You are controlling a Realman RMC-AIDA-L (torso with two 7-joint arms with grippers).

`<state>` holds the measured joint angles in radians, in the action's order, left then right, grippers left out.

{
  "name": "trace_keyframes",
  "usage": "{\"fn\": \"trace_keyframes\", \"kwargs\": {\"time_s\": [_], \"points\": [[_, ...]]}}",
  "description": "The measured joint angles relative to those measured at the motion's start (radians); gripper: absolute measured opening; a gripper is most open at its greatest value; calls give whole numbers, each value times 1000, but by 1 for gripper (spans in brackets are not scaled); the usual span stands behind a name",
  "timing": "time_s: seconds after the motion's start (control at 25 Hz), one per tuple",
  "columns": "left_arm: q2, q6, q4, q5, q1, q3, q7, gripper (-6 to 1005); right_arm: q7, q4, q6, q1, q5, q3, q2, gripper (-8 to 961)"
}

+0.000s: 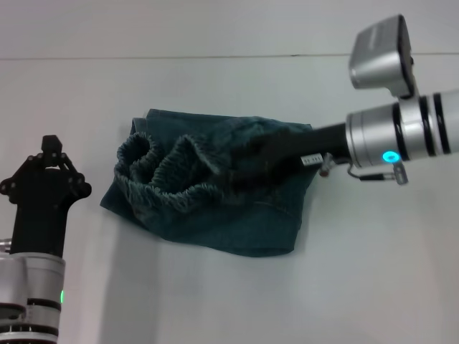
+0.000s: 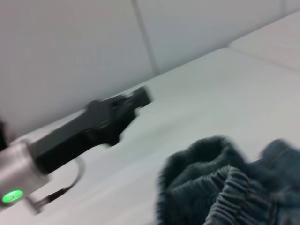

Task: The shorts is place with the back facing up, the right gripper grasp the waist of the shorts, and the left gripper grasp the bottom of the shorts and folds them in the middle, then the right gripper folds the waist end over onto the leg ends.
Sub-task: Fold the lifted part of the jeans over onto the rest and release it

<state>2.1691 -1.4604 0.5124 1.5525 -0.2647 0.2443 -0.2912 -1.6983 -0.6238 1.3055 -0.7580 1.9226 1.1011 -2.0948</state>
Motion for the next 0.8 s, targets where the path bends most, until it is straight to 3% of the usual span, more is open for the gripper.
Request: {"fn": "trace_keyframes", "kwargs": {"time_s": [0.24,0.4,0.56,0.8], "points": [[0,2,-10,0,-4,-23,2,2,7,58,-109,-73,-1,8,-2,758],[0,4,-25,0,-4,-31,32,2,48,33,-109,-53,-49,10,-3,758],[0,11,-47,0,-6,-39,80,2,61,-58,-25,31,-96,-1,6,756],[0,14,-53,0,-7,-49,83,1,63,-245,188,231,-154,-1,5,747]]}}
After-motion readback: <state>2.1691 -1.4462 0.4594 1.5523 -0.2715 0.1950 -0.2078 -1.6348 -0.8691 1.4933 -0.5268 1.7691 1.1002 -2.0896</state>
